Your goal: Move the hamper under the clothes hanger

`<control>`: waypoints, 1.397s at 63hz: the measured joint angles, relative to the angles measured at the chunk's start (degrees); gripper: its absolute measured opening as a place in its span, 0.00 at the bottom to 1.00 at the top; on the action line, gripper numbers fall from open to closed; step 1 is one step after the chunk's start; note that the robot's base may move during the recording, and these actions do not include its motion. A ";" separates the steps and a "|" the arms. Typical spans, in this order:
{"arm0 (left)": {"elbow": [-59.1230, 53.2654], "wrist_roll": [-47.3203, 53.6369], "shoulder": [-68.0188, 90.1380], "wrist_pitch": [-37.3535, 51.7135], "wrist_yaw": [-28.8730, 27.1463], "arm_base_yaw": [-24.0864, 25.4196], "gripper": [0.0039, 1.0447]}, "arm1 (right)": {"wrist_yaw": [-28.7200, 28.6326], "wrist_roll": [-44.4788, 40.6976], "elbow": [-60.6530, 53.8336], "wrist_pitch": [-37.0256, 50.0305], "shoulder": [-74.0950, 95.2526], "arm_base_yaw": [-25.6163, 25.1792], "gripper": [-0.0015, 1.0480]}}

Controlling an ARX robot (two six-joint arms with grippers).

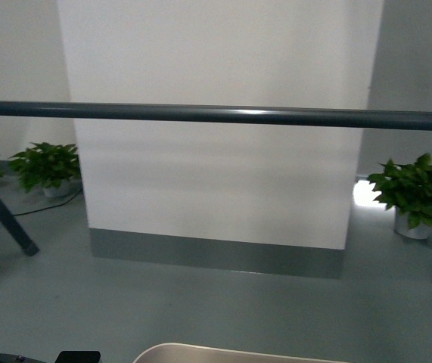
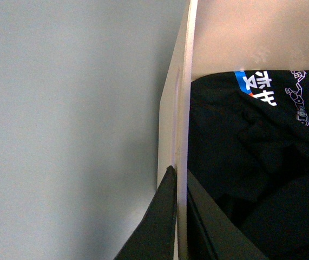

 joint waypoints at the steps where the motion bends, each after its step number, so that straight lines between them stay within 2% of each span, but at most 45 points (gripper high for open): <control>1: 0.00 0.00 0.00 0.00 -0.04 0.00 0.04 | -0.07 0.00 0.02 0.00 0.00 0.02 0.03; 15: -0.39 -0.17 0.00 0.00 -1.86 1.51 0.04 | -2.19 0.00 0.70 0.00 0.07 1.46 0.03; 28: -0.37 -0.13 0.00 0.00 -0.68 0.70 0.04 | -0.46 0.00 0.39 0.00 0.07 0.96 0.03; 63: -0.37 -0.15 0.00 0.00 -0.74 0.55 0.04 | -0.72 0.00 0.24 0.00 0.07 0.68 0.03; 67: -1.44 -1.18 1.55 6.93 -2.62 0.37 0.04 | -0.74 0.02 0.24 0.00 0.07 0.68 0.03; 69: -1.57 -1.62 2.99 11.93 -2.93 0.15 0.04 | 0.17 1.01 0.09 2.23 0.79 0.79 0.03; 75: -0.22 -2.03 4.17 13.97 -3.08 -0.46 0.04 | 3.41 4.46 -0.02 12.46 3.93 1.25 0.03; 88: 5.66 -3.80 7.85 11.13 -3.34 -2.21 0.04 | 4.76 5.11 1.95 12.63 4.74 1.29 0.03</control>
